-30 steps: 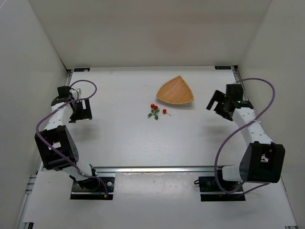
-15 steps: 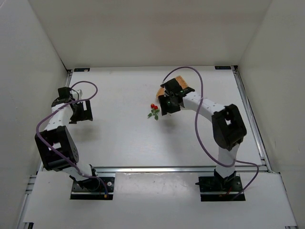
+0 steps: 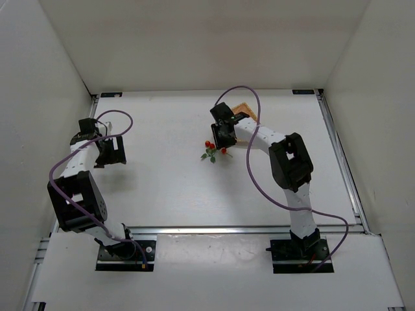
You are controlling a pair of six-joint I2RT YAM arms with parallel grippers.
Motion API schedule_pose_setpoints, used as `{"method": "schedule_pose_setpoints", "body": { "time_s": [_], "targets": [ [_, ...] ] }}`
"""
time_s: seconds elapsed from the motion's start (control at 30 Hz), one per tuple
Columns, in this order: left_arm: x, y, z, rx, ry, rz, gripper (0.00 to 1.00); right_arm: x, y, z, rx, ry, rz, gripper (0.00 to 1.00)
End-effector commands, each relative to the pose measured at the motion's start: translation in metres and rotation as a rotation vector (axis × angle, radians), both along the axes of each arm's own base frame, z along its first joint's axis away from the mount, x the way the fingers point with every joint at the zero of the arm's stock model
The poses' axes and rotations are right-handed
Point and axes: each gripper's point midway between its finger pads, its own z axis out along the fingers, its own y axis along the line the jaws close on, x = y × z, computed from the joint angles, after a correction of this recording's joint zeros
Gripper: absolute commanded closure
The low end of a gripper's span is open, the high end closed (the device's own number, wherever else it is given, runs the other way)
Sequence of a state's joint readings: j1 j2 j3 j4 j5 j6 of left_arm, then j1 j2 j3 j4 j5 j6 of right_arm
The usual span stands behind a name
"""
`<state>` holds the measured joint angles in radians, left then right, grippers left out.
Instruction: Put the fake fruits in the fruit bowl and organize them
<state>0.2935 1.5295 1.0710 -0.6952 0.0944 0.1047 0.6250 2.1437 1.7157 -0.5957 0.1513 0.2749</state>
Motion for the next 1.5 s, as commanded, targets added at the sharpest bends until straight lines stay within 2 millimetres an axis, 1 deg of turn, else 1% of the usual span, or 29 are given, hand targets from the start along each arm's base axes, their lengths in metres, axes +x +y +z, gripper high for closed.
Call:
{"method": "schedule_pose_setpoints", "body": {
  "time_s": [0.0, 0.1, 0.2, 0.27, 0.3, 0.47, 0.53, 0.63, 0.7, 0.73, 0.77, 0.83, 0.87, 0.9, 0.97, 1.0, 1.03, 1.07, 1.1, 1.13, 1.2, 1.23, 1.27, 1.3, 1.33, 1.37, 1.4, 1.43, 1.47],
  "targets": [
    [0.003, 0.001, 0.014, 0.008, -0.055, -0.007, 0.01, -0.002, -0.013, -0.004, -0.069, 0.019, -0.041, 0.60],
    [0.003, 0.001, 0.014, 0.008, -0.055, -0.007, 0.01, -0.007, -0.019, -0.008, -0.085, 0.028, -0.054, 0.58],
    [0.003, 0.001, 0.011, 0.006, -0.046, -0.007, 0.01, -0.008, -0.017, -0.008, -0.078, 0.033, -0.051, 0.54],
    [0.003, 0.001, 0.011, 0.006, -0.046, -0.007, 0.01, -0.008, -0.015, -0.016, -0.080, 0.051, -0.046, 0.54],
    [0.003, 0.001, 0.011, 0.006, -0.046, -0.007, 0.01, -0.006, -0.013, -0.013, -0.074, 0.043, -0.046, 0.54],
    [0.001, 0.000, 0.010, 0.003, -0.037, -0.007, 0.01, -0.004, -0.010, -0.025, -0.078, 0.062, -0.042, 0.53],
    [0.001, 0.000, 0.010, 0.003, -0.037, -0.007, 0.01, -0.002, -0.009, -0.022, -0.072, 0.055, -0.042, 0.53],
    [0.001, 0.000, 0.013, 0.006, -0.046, -0.007, 0.01, -0.002, -0.008, -0.022, -0.069, 0.057, -0.050, 0.58],
    [0.001, 0.000, 0.013, 0.006, -0.046, -0.007, 0.01, -0.002, -0.008, -0.022, -0.069, 0.057, -0.050, 0.66],
    [0.001, 0.000, 0.013, 0.006, -0.046, -0.007, 0.01, -0.002, -0.008, -0.018, -0.063, 0.049, -0.050, 0.71],
    [0.001, 0.000, 0.013, 0.006, -0.046, -0.007, 0.01, -0.002, -0.008, -0.018, -0.063, 0.049, -0.050, 0.78],
    [0.001, 0.000, 0.013, 0.006, -0.046, -0.007, 0.01, 0.000, -0.007, -0.008, -0.050, 0.032, -0.050, 0.82],
    [0.001, 0.001, 0.013, 0.010, -0.045, -0.015, 0.01, -0.003, -0.009, -0.007, -0.052, 0.035, -0.050, 0.84],
    [0.001, 0.001, 0.013, 0.010, -0.045, -0.015, 0.01, -0.002, -0.006, 0.004, -0.031, 0.020, -0.046, 0.84],
    [0.001, 0.001, 0.013, 0.015, -0.045, -0.024, 0.01, -0.004, -0.005, 0.016, -0.003, 0.011, -0.048, 0.88],
    [0.004, 0.000, 0.016, 0.034, -0.049, -0.032, 0.01, -0.007, -0.004, 0.030, 0.020, -0.006, -0.044, 0.89],
    [0.006, -0.007, 0.016, 0.056, -0.045, -0.077, 0.01, -0.010, -0.004, 0.036, 0.031, -0.007, -0.040, 0.89],
    [0.007, -0.010, 0.015, 0.075, -0.041, -0.099, 0.01, -0.009, -0.004, 0.046, 0.045, -0.026, -0.039, 0.89],
    [0.008, -0.015, 0.015, 0.098, -0.036, -0.130, 0.01, -0.012, -0.004, 0.063, 0.073, -0.047, -0.034, 0.89],
    [0.011, -0.026, 0.018, 0.143, -0.028, -0.194, 0.01, -0.012, -0.004, 0.072, 0.085, -0.063, -0.033, 0.89],
    [0.019, -0.040, 0.026, 0.188, -0.047, -0.267, 0.01, -0.004, -0.010, 0.093, 0.134, -0.098, -0.073, 0.89],
    [0.025, -0.058, 0.030, 0.205, -0.042, -0.342, 0.01, -0.001, -0.014, 0.093, 0.146, -0.091, -0.091, 0.89],
    [0.030, -0.068, 0.034, 0.210, -0.047, -0.379, 0.01, 0.014, -0.024, 0.102, 0.172, -0.114, -0.143, 0.89],
    [0.036, -0.078, 0.037, 0.210, -0.050, -0.407, 0.01, 0.023, -0.029, 0.102, 0.179, -0.117, -0.171, 0.89],
    [0.041, -0.091, 0.033, 0.186, -0.034, -0.444, 0.01, 0.033, -0.034, 0.103, 0.187, -0.121, -0.199, 0.89],
    [0.050, -0.113, 0.045, 0.168, -0.053, -0.501, 0.01, 0.049, -0.047, 0.087, 0.176, -0.099, -0.249, 0.89],
    [0.055, -0.126, 0.046, 0.145, -0.045, -0.536, 0.01, 0.066, -0.048, 0.093, 0.203, -0.118, -0.287, 0.89],
    [0.059, -0.139, 0.047, 0.121, -0.037, -0.557, 0.01, 0.072, -0.054, 0.086, 0.196, -0.096, -0.319, 0.89],
    [0.072, -0.166, 0.048, 0.094, -0.037, -0.610, 0.01, 0.085, -0.066, 0.061, 0.174, -0.053, -0.365, 0.89]
  ]
}}
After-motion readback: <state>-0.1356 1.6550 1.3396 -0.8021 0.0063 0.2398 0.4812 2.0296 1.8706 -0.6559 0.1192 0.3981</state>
